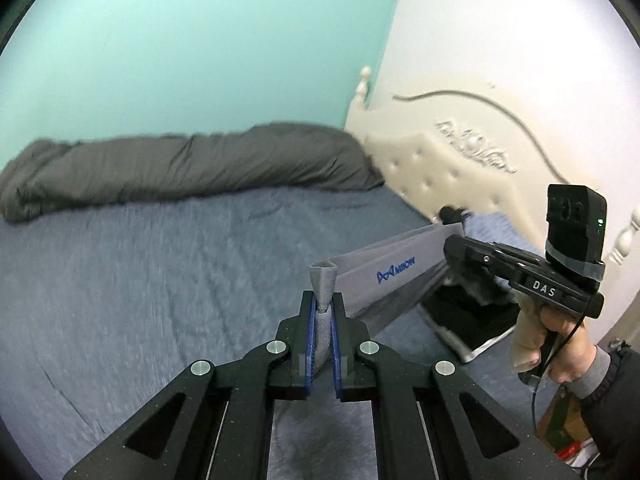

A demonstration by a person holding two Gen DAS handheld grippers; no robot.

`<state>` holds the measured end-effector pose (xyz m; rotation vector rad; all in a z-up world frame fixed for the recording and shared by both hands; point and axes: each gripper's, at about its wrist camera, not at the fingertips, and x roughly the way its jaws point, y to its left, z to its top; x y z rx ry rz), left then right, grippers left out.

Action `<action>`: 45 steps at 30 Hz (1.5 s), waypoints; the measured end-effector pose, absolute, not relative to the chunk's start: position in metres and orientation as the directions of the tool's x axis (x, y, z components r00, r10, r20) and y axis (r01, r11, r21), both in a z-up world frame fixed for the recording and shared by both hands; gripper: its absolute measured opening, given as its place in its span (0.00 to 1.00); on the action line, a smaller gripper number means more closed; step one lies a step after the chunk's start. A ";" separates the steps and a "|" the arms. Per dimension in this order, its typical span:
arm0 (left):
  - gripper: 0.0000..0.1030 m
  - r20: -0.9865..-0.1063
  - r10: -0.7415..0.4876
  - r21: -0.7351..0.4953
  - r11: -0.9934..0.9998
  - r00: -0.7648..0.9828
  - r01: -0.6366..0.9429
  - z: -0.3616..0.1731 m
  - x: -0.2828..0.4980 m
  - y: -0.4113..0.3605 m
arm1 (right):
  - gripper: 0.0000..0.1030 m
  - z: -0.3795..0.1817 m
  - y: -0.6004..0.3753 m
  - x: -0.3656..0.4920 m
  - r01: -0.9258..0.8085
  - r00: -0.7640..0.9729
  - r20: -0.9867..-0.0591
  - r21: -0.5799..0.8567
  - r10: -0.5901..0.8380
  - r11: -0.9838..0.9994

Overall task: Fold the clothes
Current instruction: 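Lift the briefs with both grippers and carry them toward the clothes stack by the headboard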

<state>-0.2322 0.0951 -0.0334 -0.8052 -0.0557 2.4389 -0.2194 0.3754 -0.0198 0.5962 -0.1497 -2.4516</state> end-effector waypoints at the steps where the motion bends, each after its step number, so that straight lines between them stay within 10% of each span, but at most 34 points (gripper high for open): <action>1: 0.06 -0.526 0.532 -0.201 -0.836 -0.664 -0.511 -0.022 -0.226 0.100 | 0.03 -0.009 0.379 -0.211 0.532 -0.725 -0.374 0.230 -0.579 -0.815; 45: 0.06 -0.457 0.738 -0.112 -0.602 -0.497 -0.791 0.123 -0.127 0.383 | 0.03 0.138 0.612 -0.020 0.198 -0.928 -0.313 0.049 -0.203 -0.979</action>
